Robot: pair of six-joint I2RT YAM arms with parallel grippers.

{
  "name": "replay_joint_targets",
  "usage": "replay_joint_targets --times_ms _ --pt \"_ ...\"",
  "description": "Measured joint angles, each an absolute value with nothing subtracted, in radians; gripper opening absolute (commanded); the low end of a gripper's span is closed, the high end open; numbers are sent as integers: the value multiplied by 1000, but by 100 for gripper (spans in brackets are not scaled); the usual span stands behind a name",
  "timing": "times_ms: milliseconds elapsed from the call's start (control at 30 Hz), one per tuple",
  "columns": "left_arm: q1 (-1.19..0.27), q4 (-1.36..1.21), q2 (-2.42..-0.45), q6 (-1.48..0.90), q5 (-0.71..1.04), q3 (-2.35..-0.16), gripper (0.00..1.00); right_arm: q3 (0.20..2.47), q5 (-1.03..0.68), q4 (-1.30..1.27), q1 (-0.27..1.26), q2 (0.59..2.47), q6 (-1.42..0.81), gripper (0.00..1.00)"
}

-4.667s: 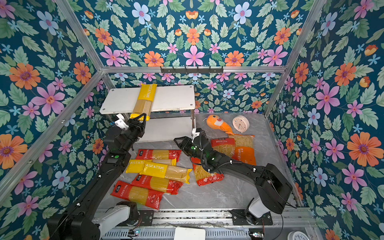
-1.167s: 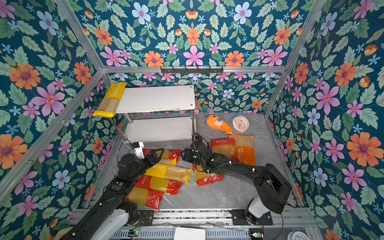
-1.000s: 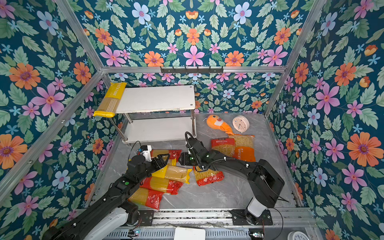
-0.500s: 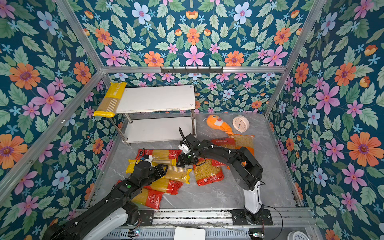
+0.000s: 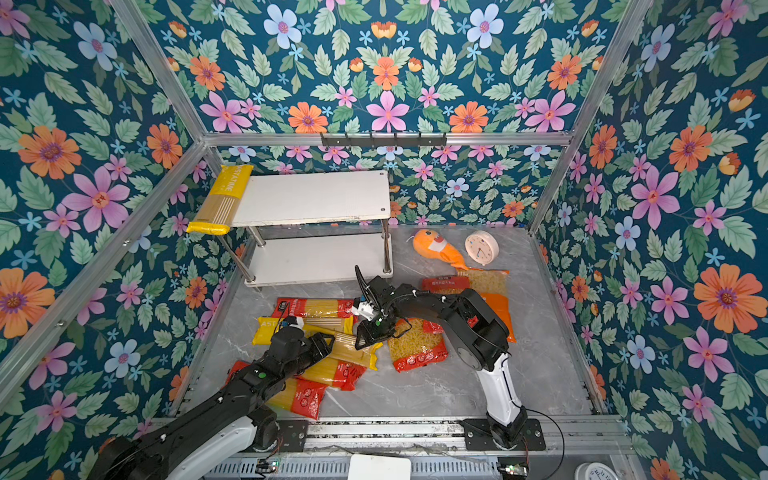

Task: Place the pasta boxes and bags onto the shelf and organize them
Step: 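Lower the left gripper onto a second yellow ASTATIME pack while right approaches, then lift the yellow pack upright with left while right grasps its lower end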

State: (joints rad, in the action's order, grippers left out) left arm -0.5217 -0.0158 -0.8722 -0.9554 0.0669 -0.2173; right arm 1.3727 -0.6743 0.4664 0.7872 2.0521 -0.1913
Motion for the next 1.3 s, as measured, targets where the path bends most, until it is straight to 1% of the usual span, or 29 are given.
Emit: replay_joint_targets --times_ms 100,233,333,467,600,700,833,967,1100,1200,1300 --pt "-499 -20 -883 -937 82 -237 70 1346 -712 432 789 2040 -176 21" --pt "-451 48 -825 -904 115 -300 72 1294 -744 408 793 1973 -152 10" --pt "-398 100 -777 -860 142 -379 73 1256 -755 417 786 1905 -150 5" --pt "-308 170 -726 -810 211 -478 75 1211 -757 420 757 1822 -157 0" --pt "-214 196 -702 -786 319 -545 76 1133 -781 368 719 1720 -216 0" --pt "-172 186 -688 -788 400 -561 77 1032 -794 280 701 1618 -301 0" --pt "-140 113 -661 -840 492 -532 81 854 -831 41 679 1483 -482 0" --pt "-136 -59 -628 -958 549 -413 86 717 -802 -266 673 1422 -712 0" --pt "-137 -288 -575 -1124 560 -249 89 648 -729 -537 681 1411 -886 0" --pt "-157 -432 -551 -1214 555 -180 89 628 -642 -677 727 1410 -961 0" --pt "-190 -548 -555 -1258 554 -159 89 627 -565 -745 796 1411 -983 0"
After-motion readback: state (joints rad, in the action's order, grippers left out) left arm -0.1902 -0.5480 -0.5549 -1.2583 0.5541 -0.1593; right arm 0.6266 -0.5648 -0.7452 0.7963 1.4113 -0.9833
